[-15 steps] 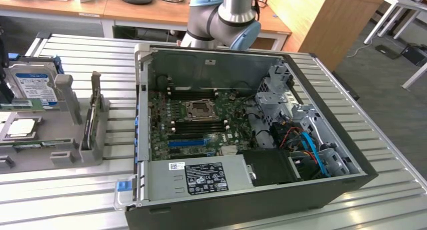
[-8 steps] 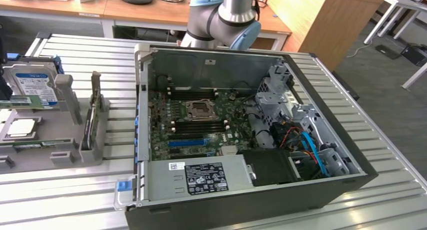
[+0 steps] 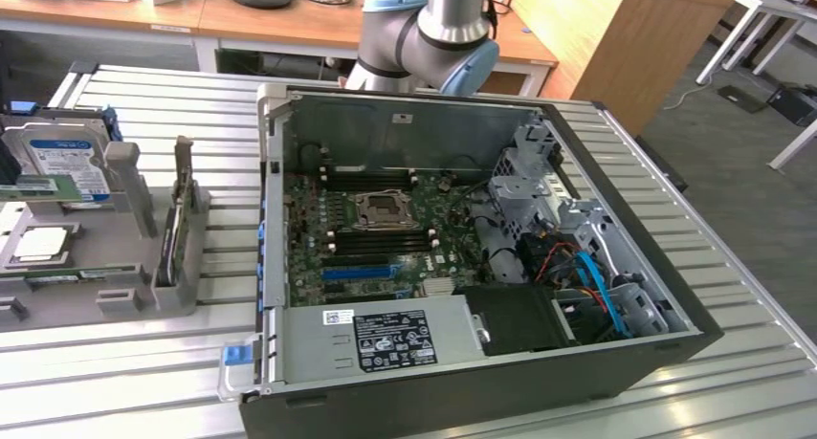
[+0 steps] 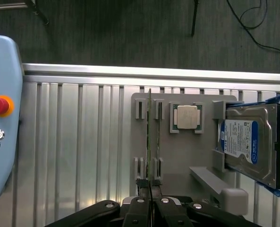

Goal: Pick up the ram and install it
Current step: 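Pick up the ram and move it above insertion slot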

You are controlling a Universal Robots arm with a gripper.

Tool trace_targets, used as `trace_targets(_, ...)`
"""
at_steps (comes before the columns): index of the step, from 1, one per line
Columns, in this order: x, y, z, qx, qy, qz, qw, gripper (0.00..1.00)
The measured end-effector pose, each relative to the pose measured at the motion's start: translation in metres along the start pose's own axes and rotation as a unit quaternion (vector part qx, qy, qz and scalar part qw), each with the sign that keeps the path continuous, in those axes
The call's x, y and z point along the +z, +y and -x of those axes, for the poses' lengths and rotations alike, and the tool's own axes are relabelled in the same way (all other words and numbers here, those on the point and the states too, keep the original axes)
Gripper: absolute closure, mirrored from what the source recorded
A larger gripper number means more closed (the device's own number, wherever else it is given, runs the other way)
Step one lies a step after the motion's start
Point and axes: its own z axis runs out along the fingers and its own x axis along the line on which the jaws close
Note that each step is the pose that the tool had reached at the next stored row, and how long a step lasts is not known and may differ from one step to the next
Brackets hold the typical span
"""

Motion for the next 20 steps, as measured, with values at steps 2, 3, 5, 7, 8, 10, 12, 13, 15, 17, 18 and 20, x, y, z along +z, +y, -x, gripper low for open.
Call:
trace_targets(2,-0.0016,-0.0001,0.000,0.000,0.0000,0.0000,1.0000,0.88)
trace_targets(3,-0.0024,-0.0001,0.000,0.000,0.0000,0.0000,1.0000,0.88)
trace_targets(5,-0.0039,-0.0002,0.000,0.000,0.0000,0.0000,1.0000,0.88)
trace_targets(7,-0.0055,-0.0003,0.000,0.000,0.0000,0.0000,1.0000,0.88)
trace_targets(8,-0.0062,-0.0003,0.000,0.000,0.0000,0.0000,1.0000,0.88)
trace_targets(10,-0.0077,-0.0004,0.000,0.000,0.0000,0.0000,1.0000,0.88)
trace_targets(12,-0.0091,-0.0004,0.000,0.000,0.0000,0.0000,1.0000,0.88)
trace_targets(13,-0.0099,-0.0004,0.000,0.000,0.0000,0.0000,1.0000,0.88)
trace_targets(15,-0.0115,-0.0005,0.000,0.000,0.0000,0.0001,1.0000,0.88)
trace_targets(17,-0.0130,-0.0006,0.000,0.000,0.0000,0.0001,1.0000,0.88)
trace_targets(18,-0.0139,-0.0008,0.000,0.000,0.0000,0.0001,1.0000,0.88)
trace_targets(20,-0.0154,-0.0012,0.000,0.000,0.0000,0.0001,1.0000,0.88)
